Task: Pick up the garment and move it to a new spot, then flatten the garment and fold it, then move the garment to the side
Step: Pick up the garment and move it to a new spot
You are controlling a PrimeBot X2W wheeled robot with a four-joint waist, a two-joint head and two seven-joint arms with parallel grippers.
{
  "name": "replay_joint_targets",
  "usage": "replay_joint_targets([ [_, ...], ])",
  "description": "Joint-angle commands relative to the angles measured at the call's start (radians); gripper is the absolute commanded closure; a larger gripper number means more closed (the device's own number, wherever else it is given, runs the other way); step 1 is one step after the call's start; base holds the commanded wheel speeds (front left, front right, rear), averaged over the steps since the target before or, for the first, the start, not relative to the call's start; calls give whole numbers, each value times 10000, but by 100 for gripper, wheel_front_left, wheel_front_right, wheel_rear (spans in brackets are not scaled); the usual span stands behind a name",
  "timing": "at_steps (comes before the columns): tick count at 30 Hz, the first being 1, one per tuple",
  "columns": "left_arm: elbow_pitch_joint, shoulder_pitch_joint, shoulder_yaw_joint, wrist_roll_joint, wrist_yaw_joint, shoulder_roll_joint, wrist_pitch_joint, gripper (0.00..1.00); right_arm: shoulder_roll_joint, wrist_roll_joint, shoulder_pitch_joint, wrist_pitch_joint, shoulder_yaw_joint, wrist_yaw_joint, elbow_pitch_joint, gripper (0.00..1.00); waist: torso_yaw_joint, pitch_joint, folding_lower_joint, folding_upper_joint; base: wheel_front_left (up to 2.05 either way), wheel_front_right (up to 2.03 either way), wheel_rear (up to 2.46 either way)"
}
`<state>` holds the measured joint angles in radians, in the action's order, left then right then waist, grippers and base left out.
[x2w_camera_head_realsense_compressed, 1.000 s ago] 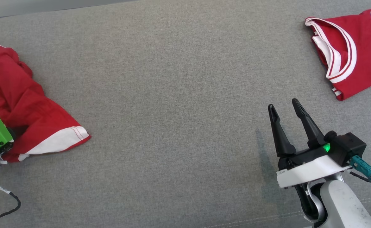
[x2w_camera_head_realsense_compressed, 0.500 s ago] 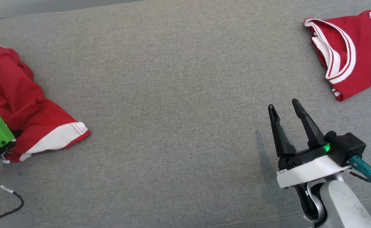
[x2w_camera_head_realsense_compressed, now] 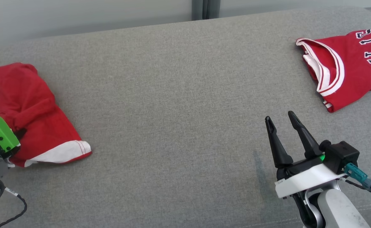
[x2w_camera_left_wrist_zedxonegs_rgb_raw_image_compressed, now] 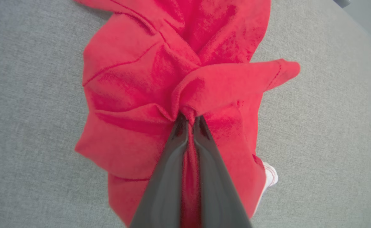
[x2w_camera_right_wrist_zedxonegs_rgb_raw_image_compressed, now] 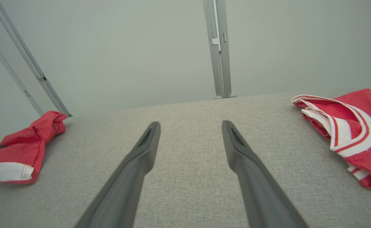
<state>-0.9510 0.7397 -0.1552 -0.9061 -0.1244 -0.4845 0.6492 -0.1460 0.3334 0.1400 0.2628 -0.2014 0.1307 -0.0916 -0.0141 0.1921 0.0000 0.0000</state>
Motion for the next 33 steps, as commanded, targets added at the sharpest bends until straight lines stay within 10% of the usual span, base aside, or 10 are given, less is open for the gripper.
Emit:
replay_joint_targets([
  [1, 239, -224, -23, -147, -69, -58, -79, 100, -66, 59, -206, 34, 0, 0, -48, 0, -14, -474, 0, 0, 0, 0, 0],
  [15, 4113, -1751, -1206, -708, -73, 28, -199, 100, -141, 334, -876, 34, -13, 0, -152, 0, -400, -1624, 0, 0, 0, 0, 0],
  [33, 4904, -1568, -2630, 432, 729, 2522, -1736, 100, -208, 294, -507, 33, -285, 0, -165, 0, -2410, -1368, 0, 0, 0, 0, 0],
])
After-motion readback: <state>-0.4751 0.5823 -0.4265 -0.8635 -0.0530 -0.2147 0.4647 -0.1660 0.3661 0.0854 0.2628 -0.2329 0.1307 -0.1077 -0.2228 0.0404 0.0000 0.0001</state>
